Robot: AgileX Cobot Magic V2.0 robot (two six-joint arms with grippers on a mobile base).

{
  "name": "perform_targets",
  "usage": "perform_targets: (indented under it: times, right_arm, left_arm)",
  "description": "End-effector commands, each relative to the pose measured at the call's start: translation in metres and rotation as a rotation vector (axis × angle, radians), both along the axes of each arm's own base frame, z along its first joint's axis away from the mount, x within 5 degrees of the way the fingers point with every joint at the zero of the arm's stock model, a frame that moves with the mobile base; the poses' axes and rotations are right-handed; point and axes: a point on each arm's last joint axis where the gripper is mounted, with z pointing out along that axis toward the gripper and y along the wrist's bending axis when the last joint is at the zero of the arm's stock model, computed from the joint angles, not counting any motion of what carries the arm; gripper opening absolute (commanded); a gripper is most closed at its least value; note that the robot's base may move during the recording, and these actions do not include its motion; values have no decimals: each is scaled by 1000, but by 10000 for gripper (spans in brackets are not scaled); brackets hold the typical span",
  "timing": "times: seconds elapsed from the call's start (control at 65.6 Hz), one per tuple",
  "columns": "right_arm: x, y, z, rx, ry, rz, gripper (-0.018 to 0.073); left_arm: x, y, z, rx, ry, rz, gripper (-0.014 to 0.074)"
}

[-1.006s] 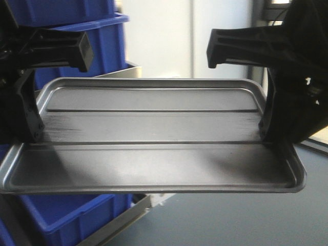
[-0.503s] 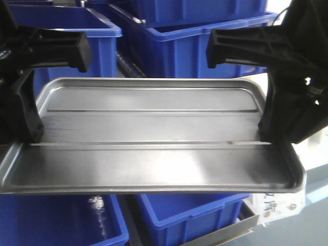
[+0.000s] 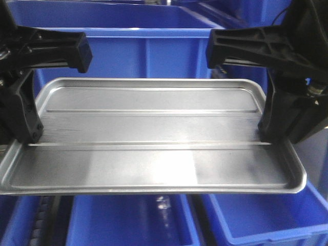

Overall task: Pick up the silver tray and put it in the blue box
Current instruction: 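Hold the tray level in both grippers while the base drives to the blue crate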

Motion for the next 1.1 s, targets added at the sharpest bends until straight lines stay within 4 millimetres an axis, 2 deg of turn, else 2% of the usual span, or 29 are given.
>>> perform_targets:
  times: [0.0,1.082]
  right_arm:
    - [3,2,17,43,-84,25,59]
    - [3,2,17,43,-84,25,59]
  left_arm:
    - [1,1,15,-41,-52,-9,-6]
    - [1,1,15,-41,-52,-9,-6]
